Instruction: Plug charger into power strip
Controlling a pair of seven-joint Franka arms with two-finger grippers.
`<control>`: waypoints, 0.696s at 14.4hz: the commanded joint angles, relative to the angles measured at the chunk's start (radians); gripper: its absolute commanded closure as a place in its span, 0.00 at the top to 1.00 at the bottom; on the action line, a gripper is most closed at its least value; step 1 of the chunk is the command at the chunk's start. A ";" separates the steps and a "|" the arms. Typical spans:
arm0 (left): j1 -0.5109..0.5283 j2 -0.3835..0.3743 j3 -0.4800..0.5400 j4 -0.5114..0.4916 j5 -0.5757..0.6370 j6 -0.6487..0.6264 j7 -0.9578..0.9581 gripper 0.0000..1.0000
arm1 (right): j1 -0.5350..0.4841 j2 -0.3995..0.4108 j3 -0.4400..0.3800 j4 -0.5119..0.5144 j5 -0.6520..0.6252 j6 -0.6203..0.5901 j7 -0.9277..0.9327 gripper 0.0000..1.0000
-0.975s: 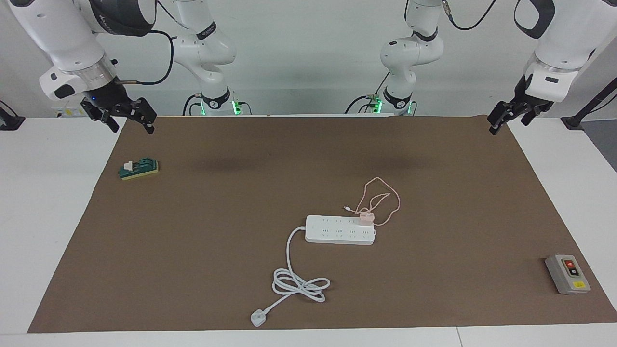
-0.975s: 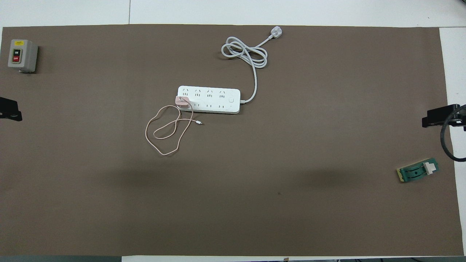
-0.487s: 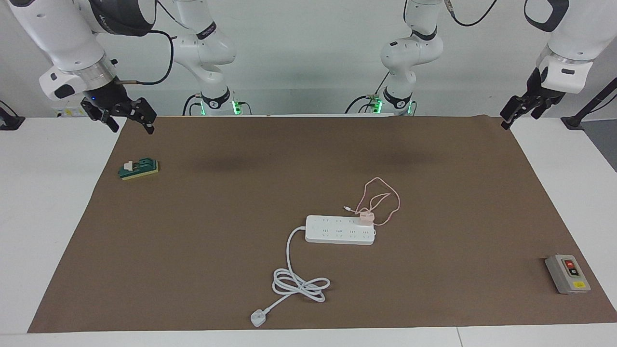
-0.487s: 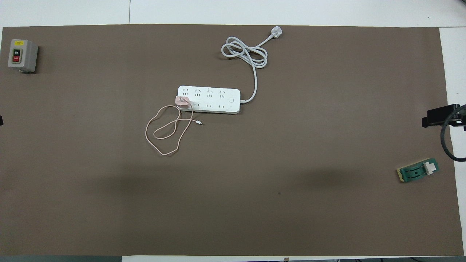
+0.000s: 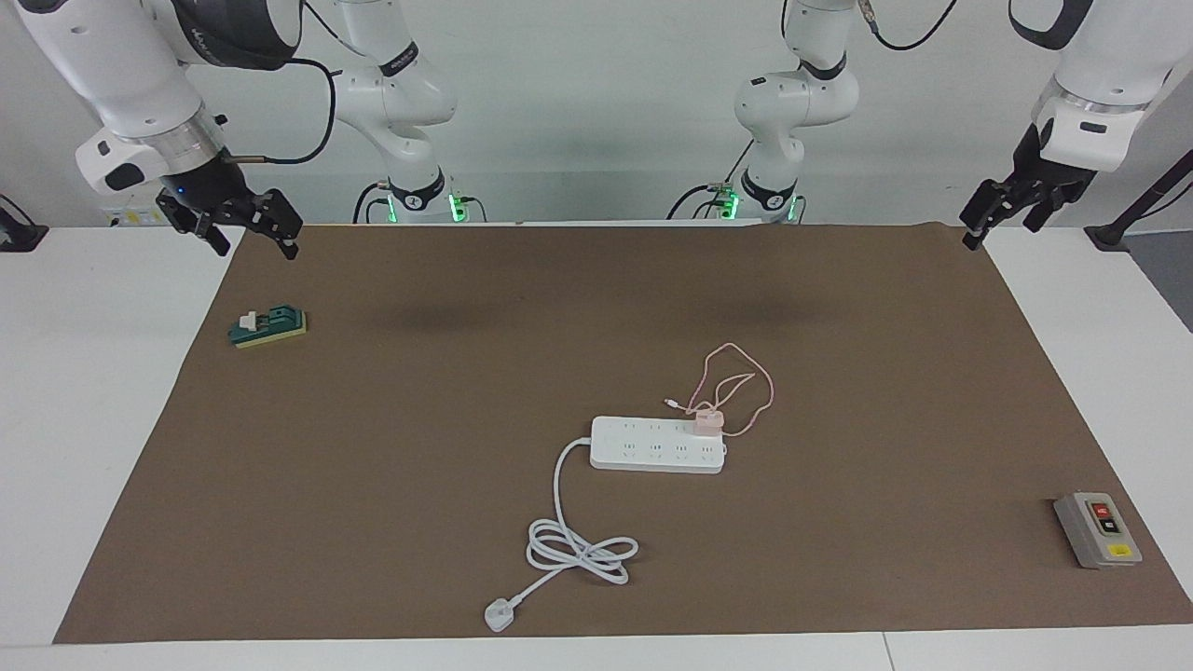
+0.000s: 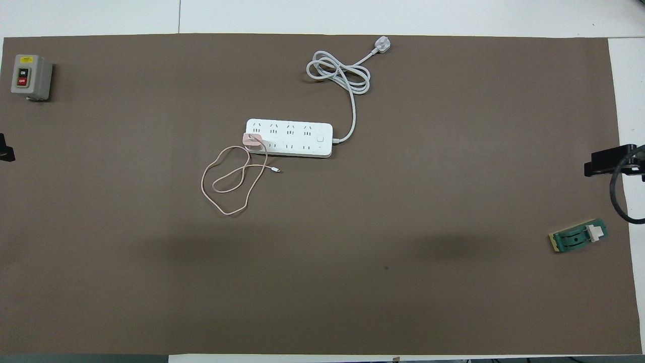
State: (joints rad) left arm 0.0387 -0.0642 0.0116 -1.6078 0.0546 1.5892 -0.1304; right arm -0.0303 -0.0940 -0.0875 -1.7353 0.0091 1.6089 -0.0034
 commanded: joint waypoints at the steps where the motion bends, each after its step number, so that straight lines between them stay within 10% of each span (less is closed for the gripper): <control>1: -0.025 0.027 0.024 0.039 -0.056 -0.034 0.015 1.00 | -0.010 -0.012 0.006 -0.004 -0.012 -0.012 -0.021 1.00; 10: -0.045 0.030 -0.013 -0.004 -0.073 -0.060 0.081 1.00 | -0.010 -0.012 0.006 -0.004 -0.014 -0.012 -0.021 1.00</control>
State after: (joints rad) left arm 0.0046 -0.0344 -0.0036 -1.6124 -0.0058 1.5461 -0.0639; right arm -0.0304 -0.0940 -0.0875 -1.7353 0.0091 1.6089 -0.0034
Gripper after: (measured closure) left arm 0.000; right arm 0.000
